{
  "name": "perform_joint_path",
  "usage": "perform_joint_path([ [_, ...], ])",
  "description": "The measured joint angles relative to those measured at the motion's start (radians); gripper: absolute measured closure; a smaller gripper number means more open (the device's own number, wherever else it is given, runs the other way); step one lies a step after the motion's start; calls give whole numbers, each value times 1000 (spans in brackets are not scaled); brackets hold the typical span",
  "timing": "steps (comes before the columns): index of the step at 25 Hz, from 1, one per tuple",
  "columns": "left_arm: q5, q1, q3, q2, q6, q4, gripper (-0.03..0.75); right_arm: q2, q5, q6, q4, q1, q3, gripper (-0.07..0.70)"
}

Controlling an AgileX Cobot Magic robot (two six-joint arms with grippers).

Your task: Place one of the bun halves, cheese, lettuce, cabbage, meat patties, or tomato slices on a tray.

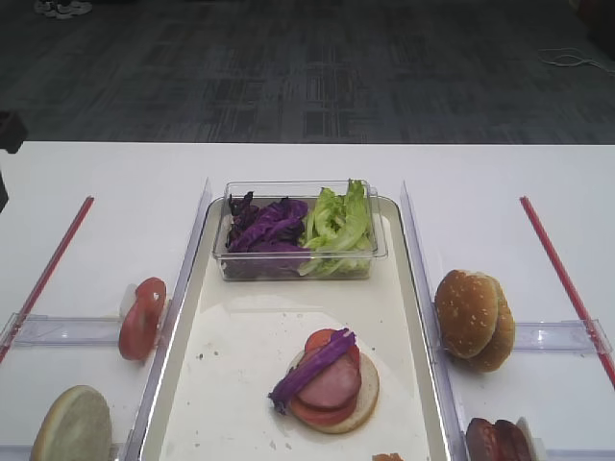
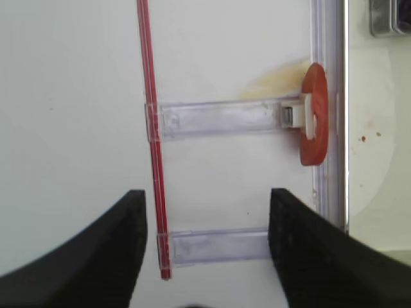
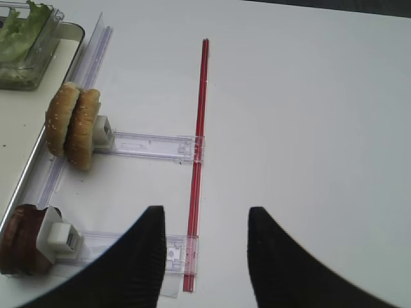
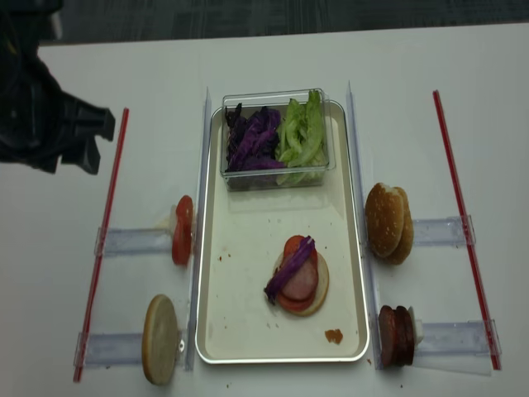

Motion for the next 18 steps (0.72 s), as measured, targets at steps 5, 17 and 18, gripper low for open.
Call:
perform_joint_path([
  [5,0,0,97,-131,-6,0,317,0,0,0,0,0,0,303],
  [17,10,0,251,-443,-26,0,317,0,0,-5,0,0,0,303],
  [18,12,0,260,-471,-26,0,317,0,0,-5,0,0,0,303],
])
